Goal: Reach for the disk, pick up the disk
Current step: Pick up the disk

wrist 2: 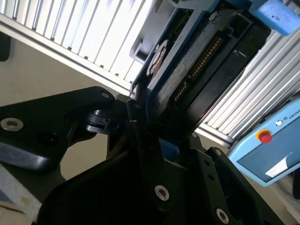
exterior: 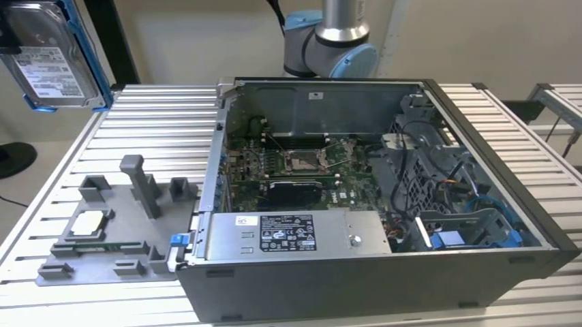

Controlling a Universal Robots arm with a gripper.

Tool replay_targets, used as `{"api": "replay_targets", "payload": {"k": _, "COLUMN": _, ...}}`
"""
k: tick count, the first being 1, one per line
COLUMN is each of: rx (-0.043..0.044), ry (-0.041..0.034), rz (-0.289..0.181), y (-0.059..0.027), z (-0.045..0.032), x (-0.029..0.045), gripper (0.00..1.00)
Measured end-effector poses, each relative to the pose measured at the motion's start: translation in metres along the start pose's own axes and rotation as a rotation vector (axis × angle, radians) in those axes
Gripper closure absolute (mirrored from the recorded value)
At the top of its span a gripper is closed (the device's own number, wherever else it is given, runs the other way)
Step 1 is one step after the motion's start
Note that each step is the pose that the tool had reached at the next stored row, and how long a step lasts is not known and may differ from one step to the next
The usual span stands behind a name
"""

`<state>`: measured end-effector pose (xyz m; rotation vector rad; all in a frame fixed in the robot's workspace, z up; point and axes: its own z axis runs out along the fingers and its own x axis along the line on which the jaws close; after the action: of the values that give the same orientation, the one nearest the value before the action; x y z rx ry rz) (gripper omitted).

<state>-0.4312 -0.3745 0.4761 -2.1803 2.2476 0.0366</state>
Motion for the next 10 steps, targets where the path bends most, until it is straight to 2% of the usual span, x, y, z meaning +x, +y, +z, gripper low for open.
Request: {"api": "replay_targets", "payload": {"k": 10, "rx": -0.0001, "ry": 0.0001, "rz": 0.000, "y": 0.0001, "z": -0.0133, "x": -0.0003, "gripper": 1.00}}
